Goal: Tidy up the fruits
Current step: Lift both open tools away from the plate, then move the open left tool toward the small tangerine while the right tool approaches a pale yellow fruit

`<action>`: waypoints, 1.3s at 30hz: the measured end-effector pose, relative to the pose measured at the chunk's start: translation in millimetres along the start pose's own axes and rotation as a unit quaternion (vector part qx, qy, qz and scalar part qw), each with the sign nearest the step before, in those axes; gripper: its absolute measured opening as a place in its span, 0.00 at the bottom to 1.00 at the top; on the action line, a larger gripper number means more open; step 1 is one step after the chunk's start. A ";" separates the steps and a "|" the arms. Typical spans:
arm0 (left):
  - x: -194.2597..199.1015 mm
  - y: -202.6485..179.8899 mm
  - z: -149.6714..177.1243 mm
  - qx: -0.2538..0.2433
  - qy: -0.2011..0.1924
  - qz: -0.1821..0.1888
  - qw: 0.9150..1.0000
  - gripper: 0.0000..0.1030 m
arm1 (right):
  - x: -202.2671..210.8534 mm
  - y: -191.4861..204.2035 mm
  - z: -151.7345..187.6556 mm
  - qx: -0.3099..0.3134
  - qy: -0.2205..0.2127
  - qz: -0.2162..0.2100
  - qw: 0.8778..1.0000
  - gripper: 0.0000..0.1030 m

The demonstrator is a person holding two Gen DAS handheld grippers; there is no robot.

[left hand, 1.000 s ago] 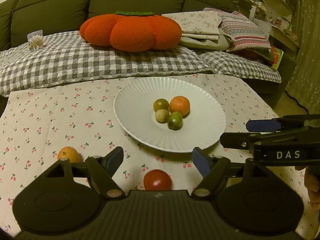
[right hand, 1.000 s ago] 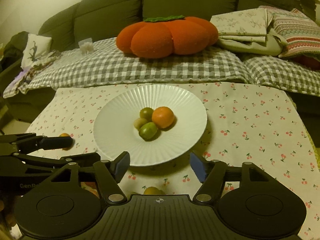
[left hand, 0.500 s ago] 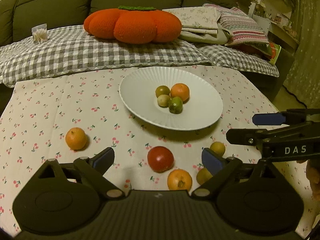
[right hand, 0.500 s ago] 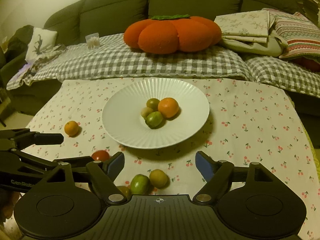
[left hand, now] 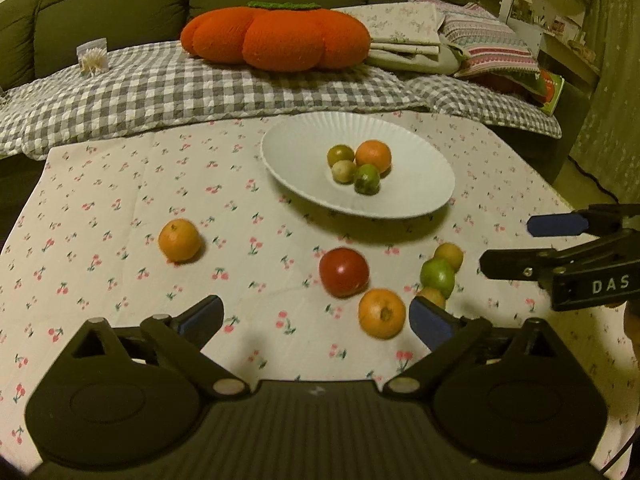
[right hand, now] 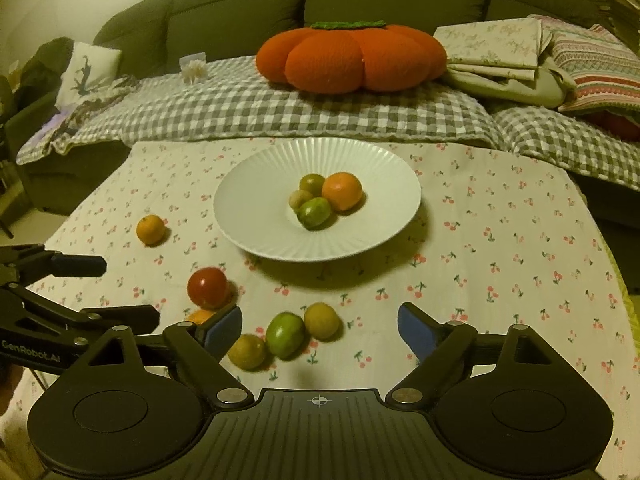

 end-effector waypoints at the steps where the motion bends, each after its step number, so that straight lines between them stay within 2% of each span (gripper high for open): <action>1: 0.9 1.4 2.1 0.000 0.002 -0.001 1.000 0.96 | 0.4 0.4 2.1 0.001 0.000 0.001 1.000 0.88; 16: 5.7 12.5 26.3 -0.007 0.015 -0.017 1.000 0.98 | -0.7 11.7 28.2 0.016 0.019 0.000 1.000 0.92; 25: -4.8 13.1 37.0 -0.022 0.019 -0.029 0.999 0.98 | -8.5 15.0 39.2 0.020 0.031 0.004 0.999 0.93; 32: -19.8 21.8 39.2 -0.038 0.014 -0.055 0.998 0.98 | -19.6 5.7 46.5 0.017 0.041 0.021 0.999 0.93; 39: -31.3 43.4 32.5 -0.018 -0.006 -0.074 0.997 0.98 | -34.9 -22.2 51.8 -0.012 0.050 0.057 0.997 0.93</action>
Point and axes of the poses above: each gripper's, at about its wrist camera, not at the fingertips, and x roughly against the way its jaws point, y to its left, z to its underside, the point moved 6 cm from there along -x, roughly the way its jaws point, and after that the axes turned 4 degrees about x, right-handed, at the moved point
